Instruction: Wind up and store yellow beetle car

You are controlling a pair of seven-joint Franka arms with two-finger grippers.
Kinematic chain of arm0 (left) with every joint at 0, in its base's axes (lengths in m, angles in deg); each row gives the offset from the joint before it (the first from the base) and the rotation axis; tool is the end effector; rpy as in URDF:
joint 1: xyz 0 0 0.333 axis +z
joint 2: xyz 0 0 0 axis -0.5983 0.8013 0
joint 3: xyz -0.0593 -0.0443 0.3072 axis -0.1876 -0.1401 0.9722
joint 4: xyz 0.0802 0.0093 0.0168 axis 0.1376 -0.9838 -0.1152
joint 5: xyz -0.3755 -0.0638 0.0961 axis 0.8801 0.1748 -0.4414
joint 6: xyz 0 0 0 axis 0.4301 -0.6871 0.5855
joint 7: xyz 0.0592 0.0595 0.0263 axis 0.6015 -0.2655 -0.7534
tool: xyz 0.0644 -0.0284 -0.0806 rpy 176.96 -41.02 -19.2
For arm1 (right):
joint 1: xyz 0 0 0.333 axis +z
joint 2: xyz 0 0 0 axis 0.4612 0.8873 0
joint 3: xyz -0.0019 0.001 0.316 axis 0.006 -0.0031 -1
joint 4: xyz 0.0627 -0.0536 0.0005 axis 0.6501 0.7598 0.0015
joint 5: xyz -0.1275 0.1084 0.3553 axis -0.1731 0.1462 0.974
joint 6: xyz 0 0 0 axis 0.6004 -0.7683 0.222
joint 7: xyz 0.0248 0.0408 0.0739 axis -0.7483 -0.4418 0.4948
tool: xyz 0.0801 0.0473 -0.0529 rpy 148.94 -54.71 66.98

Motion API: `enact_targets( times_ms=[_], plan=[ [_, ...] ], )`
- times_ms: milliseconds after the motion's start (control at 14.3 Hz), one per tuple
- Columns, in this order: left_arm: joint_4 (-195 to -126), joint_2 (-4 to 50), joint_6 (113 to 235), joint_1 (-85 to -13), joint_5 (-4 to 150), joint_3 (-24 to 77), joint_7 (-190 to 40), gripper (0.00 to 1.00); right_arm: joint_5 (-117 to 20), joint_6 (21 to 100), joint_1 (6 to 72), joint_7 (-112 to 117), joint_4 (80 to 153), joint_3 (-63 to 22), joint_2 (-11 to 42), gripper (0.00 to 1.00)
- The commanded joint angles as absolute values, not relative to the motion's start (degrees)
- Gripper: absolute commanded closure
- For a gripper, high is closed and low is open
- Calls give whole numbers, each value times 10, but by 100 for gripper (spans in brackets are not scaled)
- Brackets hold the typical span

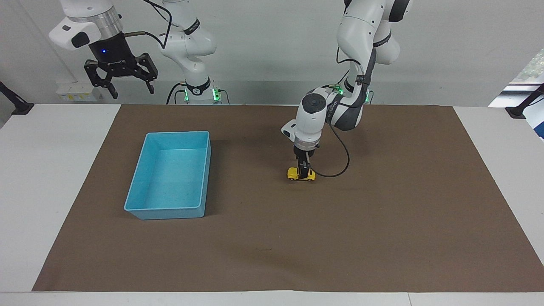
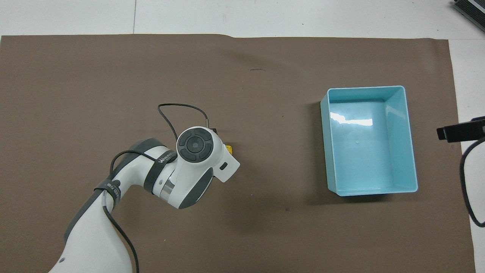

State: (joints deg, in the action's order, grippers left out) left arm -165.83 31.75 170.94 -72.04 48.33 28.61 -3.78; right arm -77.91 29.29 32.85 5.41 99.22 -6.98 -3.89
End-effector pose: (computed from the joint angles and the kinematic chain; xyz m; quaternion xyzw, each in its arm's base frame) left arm 0.4934 -0.3601 0.3085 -0.6967 0.7168 -0.0292 0.0012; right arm 0.5232 -0.0073 0.6870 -0.9955 -0.0875 -0.0349 0.0088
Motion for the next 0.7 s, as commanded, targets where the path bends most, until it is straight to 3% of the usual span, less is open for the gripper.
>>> enact_targets(
  times_ms=[0,70,629],
  plan=[
    [-1662,313,1715,-723,471,289,-50,80,-774,290,329,48,987,-67,-37,0],
    [-1662,313,1715,-723,471,289,-50,99,-774,290,329,48,987,-67,-37,0],
    [-1667,312,1717,-708,471,288,-39,100,-774,290,329,48,987,-67,-37,0]
  ],
)
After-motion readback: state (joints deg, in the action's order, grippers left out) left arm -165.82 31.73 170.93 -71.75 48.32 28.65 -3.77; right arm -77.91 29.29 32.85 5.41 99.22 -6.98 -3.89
